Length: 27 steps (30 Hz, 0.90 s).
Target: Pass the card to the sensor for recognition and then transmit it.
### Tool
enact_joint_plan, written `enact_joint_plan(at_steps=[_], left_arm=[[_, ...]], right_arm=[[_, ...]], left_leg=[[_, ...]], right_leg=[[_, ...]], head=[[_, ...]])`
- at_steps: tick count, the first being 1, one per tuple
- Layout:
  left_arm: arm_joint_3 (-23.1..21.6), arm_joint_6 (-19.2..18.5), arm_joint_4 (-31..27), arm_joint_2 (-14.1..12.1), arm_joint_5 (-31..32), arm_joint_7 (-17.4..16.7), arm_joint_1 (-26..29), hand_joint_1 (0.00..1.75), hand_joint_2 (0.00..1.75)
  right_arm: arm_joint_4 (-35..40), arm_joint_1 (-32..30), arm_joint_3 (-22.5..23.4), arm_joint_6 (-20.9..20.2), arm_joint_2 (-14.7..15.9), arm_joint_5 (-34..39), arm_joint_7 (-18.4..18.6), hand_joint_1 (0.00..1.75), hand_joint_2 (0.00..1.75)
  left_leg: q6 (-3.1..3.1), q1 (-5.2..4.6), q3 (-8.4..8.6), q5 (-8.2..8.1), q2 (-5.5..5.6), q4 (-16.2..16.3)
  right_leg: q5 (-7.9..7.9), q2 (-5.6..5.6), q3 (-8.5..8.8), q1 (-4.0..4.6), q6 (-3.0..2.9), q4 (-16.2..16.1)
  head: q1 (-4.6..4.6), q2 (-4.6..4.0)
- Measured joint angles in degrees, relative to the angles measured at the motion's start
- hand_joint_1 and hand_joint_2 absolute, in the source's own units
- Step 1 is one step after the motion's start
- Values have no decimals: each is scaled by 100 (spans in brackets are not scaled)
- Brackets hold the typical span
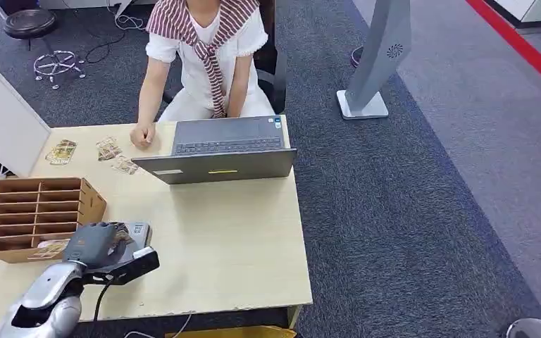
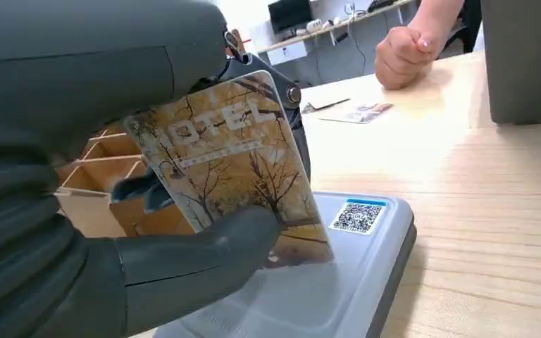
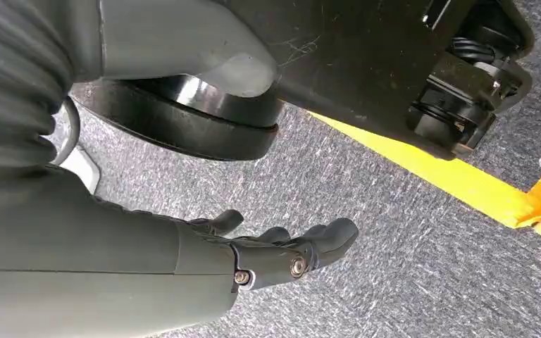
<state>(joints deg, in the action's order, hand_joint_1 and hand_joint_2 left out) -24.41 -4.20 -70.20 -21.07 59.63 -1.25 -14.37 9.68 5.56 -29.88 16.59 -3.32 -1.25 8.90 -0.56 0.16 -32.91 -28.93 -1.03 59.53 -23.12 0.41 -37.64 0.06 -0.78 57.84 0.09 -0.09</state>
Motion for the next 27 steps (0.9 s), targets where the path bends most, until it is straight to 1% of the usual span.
enact_joint_plan(at_steps=[11, 27], left_arm=[[-116, 20, 79, -13, -59, -46, -18, 175, 175], [-131, 72, 127, -11, -57, -46, -48, 175, 175]], right_arm=[[0, 0, 0, 0, 0, -13, 0, 0, 175], [0, 1, 0, 0, 0, -13, 0, 0, 175]], left_leg=[[0, 0, 3, 0, 0, 0], [0, 0, 3, 0, 0, 0]], right_leg=[[0, -2, 6, -1, 0, 0], [0, -3, 5, -1, 0, 0]], head=[[0, 0], [0, 2]])
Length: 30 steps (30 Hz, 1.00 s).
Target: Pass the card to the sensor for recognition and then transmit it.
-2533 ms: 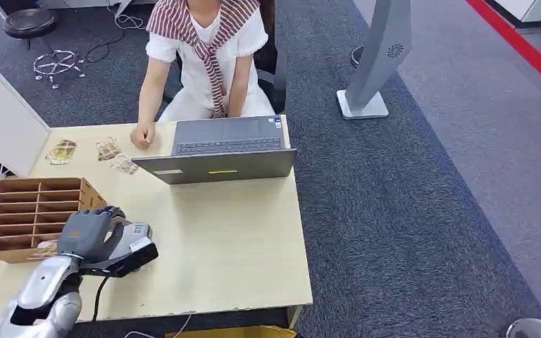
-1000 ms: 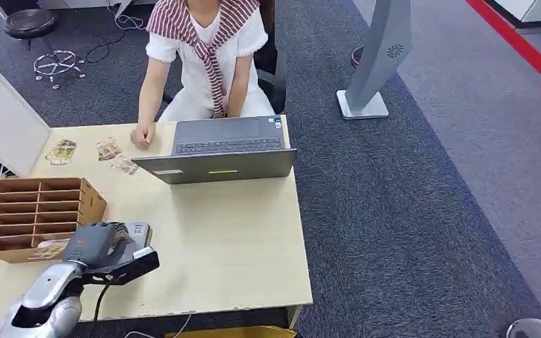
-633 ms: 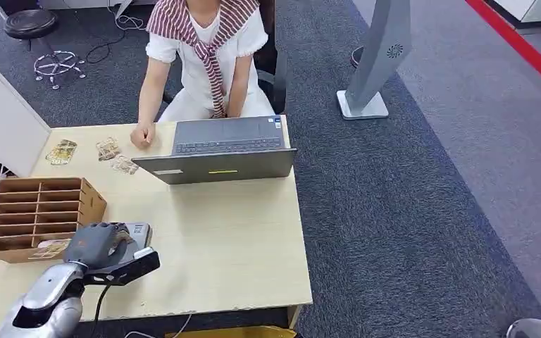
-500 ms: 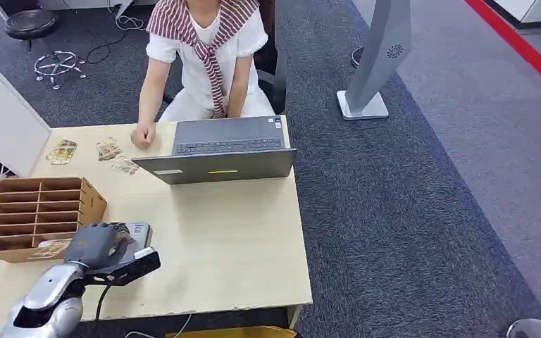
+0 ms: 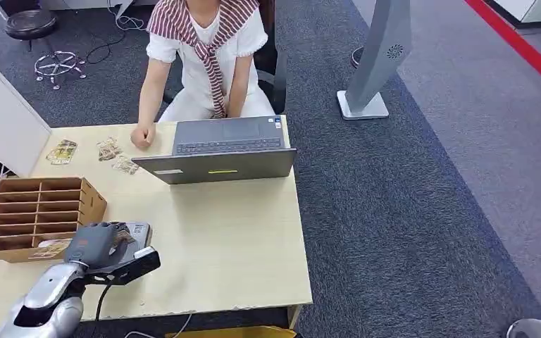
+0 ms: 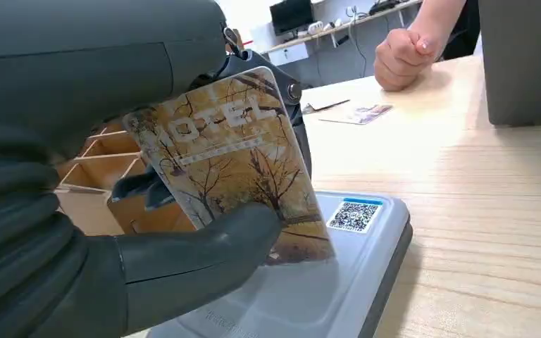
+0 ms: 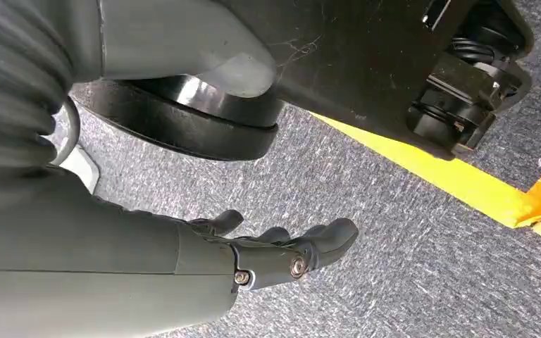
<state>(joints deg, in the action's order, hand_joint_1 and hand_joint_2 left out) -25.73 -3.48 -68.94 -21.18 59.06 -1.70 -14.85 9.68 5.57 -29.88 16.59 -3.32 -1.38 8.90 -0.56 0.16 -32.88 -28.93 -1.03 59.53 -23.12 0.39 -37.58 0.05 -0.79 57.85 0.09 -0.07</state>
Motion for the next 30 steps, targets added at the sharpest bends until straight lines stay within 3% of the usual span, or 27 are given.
enact_joint_plan(at_steps=[8, 12, 16, 21, 26, 30], left_arm=[[-7, 293, -89, 35, 98, 107, -172, 175, 175], [-7, 238, -265, -31, 151, 48, -668, 175, 175], [-7, 630, -446, -63, 391, -114, -1345, 175, 175], [-7, 505, -452, -116, 306, -111, -2093, 175, 175], [-7, 546, -452, -109, 319, -107, -2207, 175, 175], [-7, 853, -450, -96, 462, -151, -2213, 175, 175]], right_arm=[[0, -2, 0, -2, 0, 15, -13, 0, 175], [0, -2, 0, -4, 0, 13, -20, 0, 175], [0, -2, 0, -24, 2, 0, -24, 0, 175], [0, 0, 0, -35, 2, 7, -24, 0, 175], [0, 1, 0, -42, 2, 15, -20, 0, 175], [0, 2, 0, -48, 2, -9, -9, 0, 175]], left_leg=[[-2, 0, -2, 4, 1, 3], [-1, 1, -3, 5, 4, 3], [0, 1, -3, 6, 5, 3], [-2, 0, -2, 7, 2, 3], [-2, 0, -2, 7, 2, 3], [-2, 0, -3, 7, 2, 3]], right_leg=[[3, 0, -4, 2, 1, 0], [5, -3, -4, 2, 0, 0], [9, -4, -4, 2, -2, 1], [9, 0, -3, 1, -2, 1], [7, 0, -4, 1, -2, 1], [7, 1, -5, 1, -2, 1]], head=[[0, -2], [0, -2], [-2, -2], [-2, 0], [0, 0], [0, -2]])
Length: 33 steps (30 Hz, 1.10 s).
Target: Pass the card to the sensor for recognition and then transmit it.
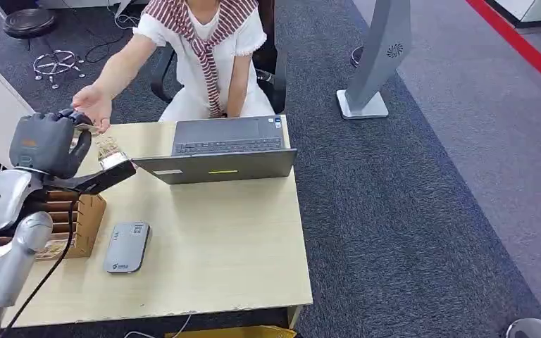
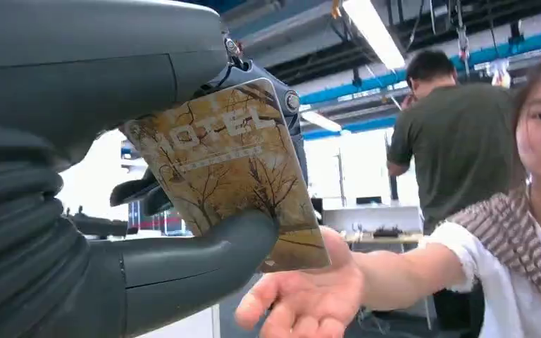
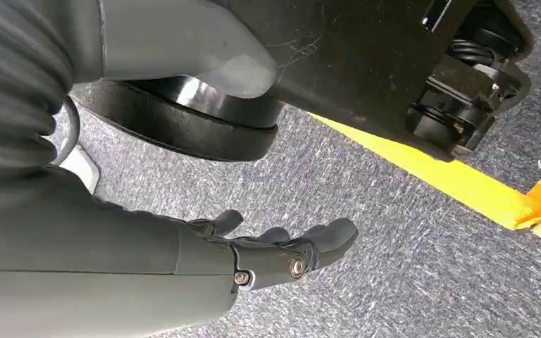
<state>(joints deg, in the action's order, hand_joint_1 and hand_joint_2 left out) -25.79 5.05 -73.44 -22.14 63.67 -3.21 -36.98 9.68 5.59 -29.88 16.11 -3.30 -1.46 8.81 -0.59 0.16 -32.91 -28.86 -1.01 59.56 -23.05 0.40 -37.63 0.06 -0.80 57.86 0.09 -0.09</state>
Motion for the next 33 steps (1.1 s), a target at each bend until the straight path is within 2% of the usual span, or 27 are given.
enact_joint_plan(at_steps=[3, 8, 20, 21, 22, 26, 33], left_arm=[[2, 322, 250, 9, 244, -11, -123, 175, 175], [9, 518, 818, 72, 391, 96, -310, 175, 175], [13, 526, 1296, 201, 415, 105, -365, 175, 175], [13, 526, 1314, 205, 415, 105, -368, 17, 175], [13, 526, 1329, 210, 415, 105, -373, 0, 175], [15, 537, 1392, 232, 419, 92, -378, 0, 175], [33, 765, 1410, 256, 411, 79, -355, 0, 175]], right_arm=[[0, 6, -13, -20, 0, -92, 2, 0, 175], [2, 7, -13, -28, 0, -96, -9, 0, 175], [0, 17, -13, -61, 0, -81, 31, 0, 175], [0, 17, -13, -61, 0, -81, 33, 0, 175], [0, 17, -13, -61, 0, -81, 35, 0, 175], [0, 18, -13, -61, 0, -81, 35, 0, 175], [0, 18, -13, -57, 0, -76, 46, 0, 175]], left_leg=[[0, 0, 0, 0, 1, 0], [0, 0, 2, 1, 1, 0], [0, 0, 0, 0, -2, 0], [0, 0, 0, 0, -2, 0], [0, 0, 0, 0, -2, 0], [0, 0, 0, 0, -1, 0], [0, 0, 0, 0, 0, 0]], right_leg=[[0, -2, 1, 0, 0, 0], [1, -2, 2, 0, 0, 0], [0, 2, 0, 0, 0, 0], [0, 2, 0, 0, 0, 0], [0, 2, 0, 0, 0, 0], [0, 1, 1, 0, 0, 0], [0, 0, 1, 0, 0, 0]], head=[[-2, 2], [-2, 2], [0, 0], [0, 0], [0, 0], [-4, 0], [0, 2]])
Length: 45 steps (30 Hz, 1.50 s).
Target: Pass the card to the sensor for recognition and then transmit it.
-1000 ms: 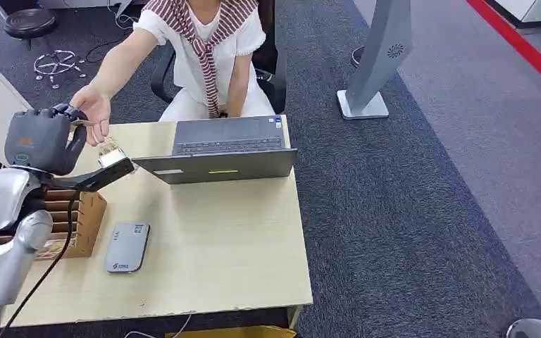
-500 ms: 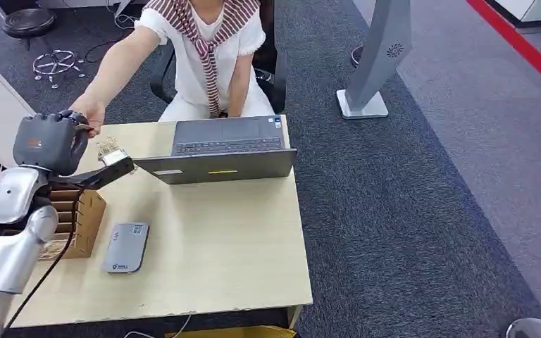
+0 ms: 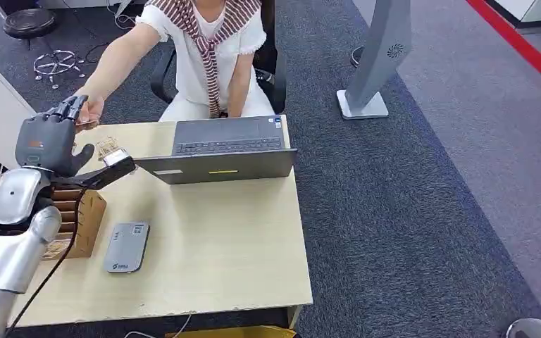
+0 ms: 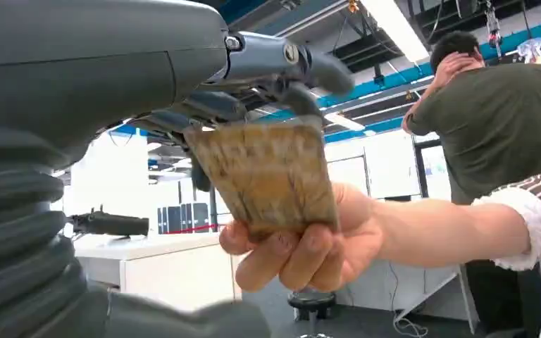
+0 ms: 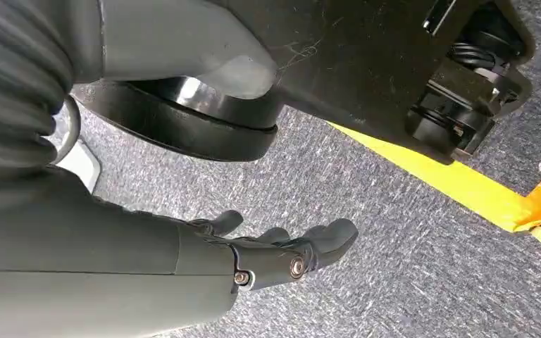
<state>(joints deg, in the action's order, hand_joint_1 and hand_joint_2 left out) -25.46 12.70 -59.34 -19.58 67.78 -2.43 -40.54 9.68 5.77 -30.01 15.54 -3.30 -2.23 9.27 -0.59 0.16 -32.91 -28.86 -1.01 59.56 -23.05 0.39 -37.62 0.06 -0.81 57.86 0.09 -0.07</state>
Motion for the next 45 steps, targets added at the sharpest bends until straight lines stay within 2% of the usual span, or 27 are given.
enact_joint_plan(at_steps=[5, 8, 15, 19, 23, 27, 33, 39, 45], left_arm=[[30, 80, -118, -2, -17, 26, 142, 0, 175], [68, 277, -429, -20, -15, 142, 422, 0, 175], [312, 860, -1817, -126, 15, 347, 1761, 0, 175], [604, 1362, -2700, -188, 120, 485, 2880, 0, 175], [988, 1584, -3385, -249, 199, 568, 3843, 0, 175], [1205, 1525, -3687, -297, 225, 603, 4339, 0, 175], [1530, 1117, -3762, -350, 223, 564, 4792, 0, 175], [1696, 391, -3720, -376, 205, 310, 4861, 0, 175], [1910, 240, -3438, -396, 225, 201, 4812, 0, 175]], right_arm=[[0, 0, 0, 4, 0, 15, 15, 0, 175], [0, 0, 4, 28, 0, 74, 35, 0, 175], [0, -8, 26, 107, 0, 227, 85, 0, 175], [0, -27, 105, 168, 0, 337, 87, 0, 175], [2, -45, 173, 205, -2, 411, 98, 0, 175], [2, -45, 216, 214, -7, 428, 142, 0, 175], [2, -46, 289, 210, -9, 433, 179, 0, 175], [2, -46, 306, 203, -11, 442, 181, 0, 175], [2, -46, 306, 188, -11, 428, 181, 0, 175]], left_leg=[[0, 0, -1, 0, 0, 0], [-1, 0, -1, -2, -2, -2], [0, 0, -2, -12, -4, -3], [-5, -1, 2, -27, -12, -4], [-7, -1, 5, -33, -2, -4], [-6, 0, 2, -35, 7, -5], [-7, 0, 4, -35, 9, -4], [-7, 0, 3, -35, 9, -5], [-6, 0, 5, -35, 8, -5]], right_leg=[[0, 0, 0, 0, 0, 0], [-1, 2, 1, -2, 0, 0], [-13, 5, 0, -3, 9, 0], [-25, 11, 1, -4, 6, 0], [-42, 9, 2, -2, 22, 0], [-45, -5, 9, -3, 21, 0], [-45, -6, 10, -3, 21, 0], [-45, -8, 10, -3, 21, 0], [-45, -8, 10, -3, 21, 0]], head=[[0, -2], [-2, 0], [0, 0], [0, -2], [-2, -2], [0, 0], [-2, -2], [0, -2], [0, 0]])
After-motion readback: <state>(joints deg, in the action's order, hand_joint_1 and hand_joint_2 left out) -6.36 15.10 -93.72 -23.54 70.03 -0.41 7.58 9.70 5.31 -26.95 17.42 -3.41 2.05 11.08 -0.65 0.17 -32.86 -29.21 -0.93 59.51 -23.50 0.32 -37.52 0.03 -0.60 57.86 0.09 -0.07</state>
